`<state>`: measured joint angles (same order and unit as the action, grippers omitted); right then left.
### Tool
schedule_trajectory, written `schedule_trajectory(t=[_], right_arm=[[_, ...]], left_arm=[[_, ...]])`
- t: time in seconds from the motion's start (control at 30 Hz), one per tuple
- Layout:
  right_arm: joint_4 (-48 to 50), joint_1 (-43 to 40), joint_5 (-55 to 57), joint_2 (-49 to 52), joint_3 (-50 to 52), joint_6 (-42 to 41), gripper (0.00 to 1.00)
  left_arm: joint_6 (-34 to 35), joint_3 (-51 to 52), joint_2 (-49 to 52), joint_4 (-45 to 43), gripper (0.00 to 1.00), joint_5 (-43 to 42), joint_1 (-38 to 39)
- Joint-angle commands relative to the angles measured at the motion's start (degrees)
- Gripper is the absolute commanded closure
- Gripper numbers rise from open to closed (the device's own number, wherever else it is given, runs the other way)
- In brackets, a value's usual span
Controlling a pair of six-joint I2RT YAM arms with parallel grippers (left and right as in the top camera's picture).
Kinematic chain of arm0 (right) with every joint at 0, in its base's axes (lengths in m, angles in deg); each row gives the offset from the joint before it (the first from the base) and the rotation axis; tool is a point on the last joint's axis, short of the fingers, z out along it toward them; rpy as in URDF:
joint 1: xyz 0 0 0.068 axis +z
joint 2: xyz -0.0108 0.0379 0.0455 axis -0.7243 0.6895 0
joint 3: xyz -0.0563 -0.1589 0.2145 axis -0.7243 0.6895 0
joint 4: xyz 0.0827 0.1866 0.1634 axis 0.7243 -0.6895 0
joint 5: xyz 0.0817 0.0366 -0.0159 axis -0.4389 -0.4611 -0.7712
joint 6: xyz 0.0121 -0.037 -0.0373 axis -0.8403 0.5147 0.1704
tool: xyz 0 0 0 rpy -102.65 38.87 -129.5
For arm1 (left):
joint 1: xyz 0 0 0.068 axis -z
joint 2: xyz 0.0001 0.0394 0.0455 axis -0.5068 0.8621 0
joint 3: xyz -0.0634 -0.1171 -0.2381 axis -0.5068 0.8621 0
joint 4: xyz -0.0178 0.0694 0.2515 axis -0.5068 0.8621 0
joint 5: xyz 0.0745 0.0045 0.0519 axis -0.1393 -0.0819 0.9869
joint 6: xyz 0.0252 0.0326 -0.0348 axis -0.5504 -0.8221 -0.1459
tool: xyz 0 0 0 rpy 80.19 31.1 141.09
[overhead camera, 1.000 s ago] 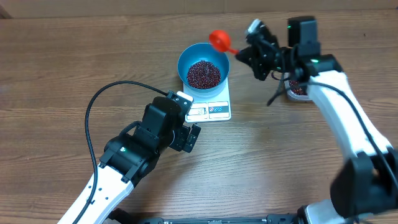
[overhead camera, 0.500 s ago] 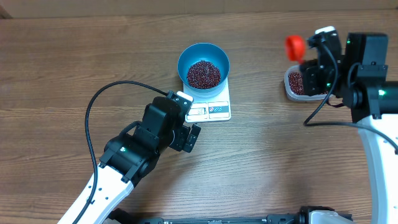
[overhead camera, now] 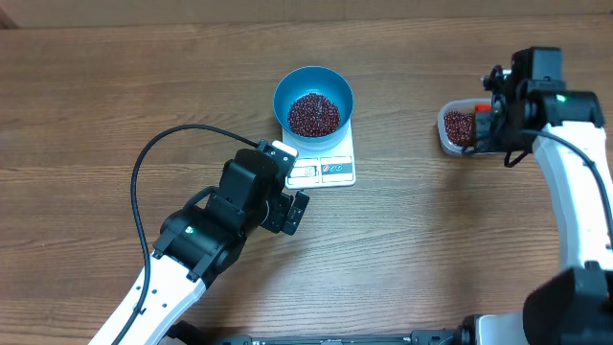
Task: Scoop item into bowl and weigh 150g on scale
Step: 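Move the red cup with the right gripper back over the bean tub, then lower the red cup into the tub and scoop beans with the right gripper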
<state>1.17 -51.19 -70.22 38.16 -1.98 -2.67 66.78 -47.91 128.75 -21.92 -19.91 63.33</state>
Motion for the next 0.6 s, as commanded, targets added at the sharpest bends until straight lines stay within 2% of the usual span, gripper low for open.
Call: schedule_trajectory(t=[0.0, 0.57], right_arm=[[-1.2, 0.0, 8.0, 0.9, -0.7, -4.2, 0.96], [6.1, -0.1, 10.8, 4.7, 2.0, -3.0, 0.96]], left_arm=[[-1.0, 0.0, 0.2, -0.2, 0.01, -0.7, -0.2], [-1.0, 0.0, 0.2, -0.2, 0.0, -0.7, -0.2]])
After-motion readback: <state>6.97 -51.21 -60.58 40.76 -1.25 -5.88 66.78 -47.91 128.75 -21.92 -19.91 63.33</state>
